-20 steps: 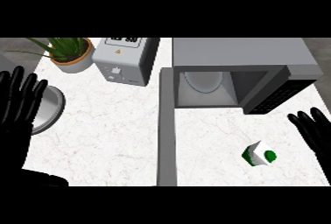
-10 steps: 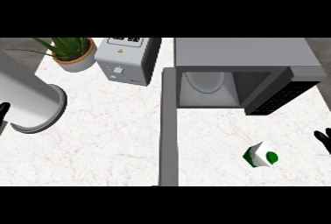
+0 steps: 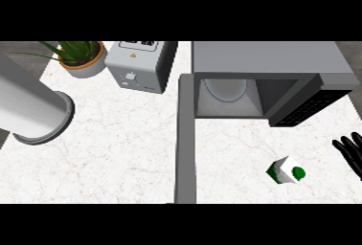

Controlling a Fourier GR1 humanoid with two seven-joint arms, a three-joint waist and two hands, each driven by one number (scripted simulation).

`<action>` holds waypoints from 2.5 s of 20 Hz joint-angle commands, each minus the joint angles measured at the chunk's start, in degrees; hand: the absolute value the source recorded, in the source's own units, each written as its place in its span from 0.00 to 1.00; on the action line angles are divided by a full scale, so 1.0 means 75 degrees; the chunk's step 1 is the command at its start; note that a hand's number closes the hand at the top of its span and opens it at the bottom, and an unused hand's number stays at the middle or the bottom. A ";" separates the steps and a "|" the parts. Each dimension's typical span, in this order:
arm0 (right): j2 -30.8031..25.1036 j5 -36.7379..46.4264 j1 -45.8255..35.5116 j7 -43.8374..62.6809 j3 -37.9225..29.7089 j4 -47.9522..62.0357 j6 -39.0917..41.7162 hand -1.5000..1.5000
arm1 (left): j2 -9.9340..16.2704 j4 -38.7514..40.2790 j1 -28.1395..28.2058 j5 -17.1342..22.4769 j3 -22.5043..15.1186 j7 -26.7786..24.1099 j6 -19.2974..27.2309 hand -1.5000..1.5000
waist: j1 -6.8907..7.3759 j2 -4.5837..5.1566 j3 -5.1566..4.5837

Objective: Pick up the milk, place it into the microwave and close the microwave

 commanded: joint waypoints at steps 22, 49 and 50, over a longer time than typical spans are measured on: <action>-0.0289 0.4762 -0.2636 -0.5596 0.0497 0.8488 -0.2327 0.00 | -0.0133 -0.0156 0.1074 0.1865 0.1626 0.0503 -0.1388 0.00 | 0.0101 0.0031 0.0016; -0.0038 0.4813 -0.4240 -0.7569 0.1214 1.2062 -0.2194 1.00 | -0.0253 0.0045 0.1217 0.2505 0.1991 0.0751 -0.1923 0.00 | 0.0209 0.0086 0.0044; 0.0244 0.4901 -0.4190 -0.7623 0.1338 1.1940 -0.2583 1.00 | 0.0168 0.0027 0.1103 0.2641 0.2302 0.0845 -0.1651 0.00 | 0.0160 0.0072 0.0042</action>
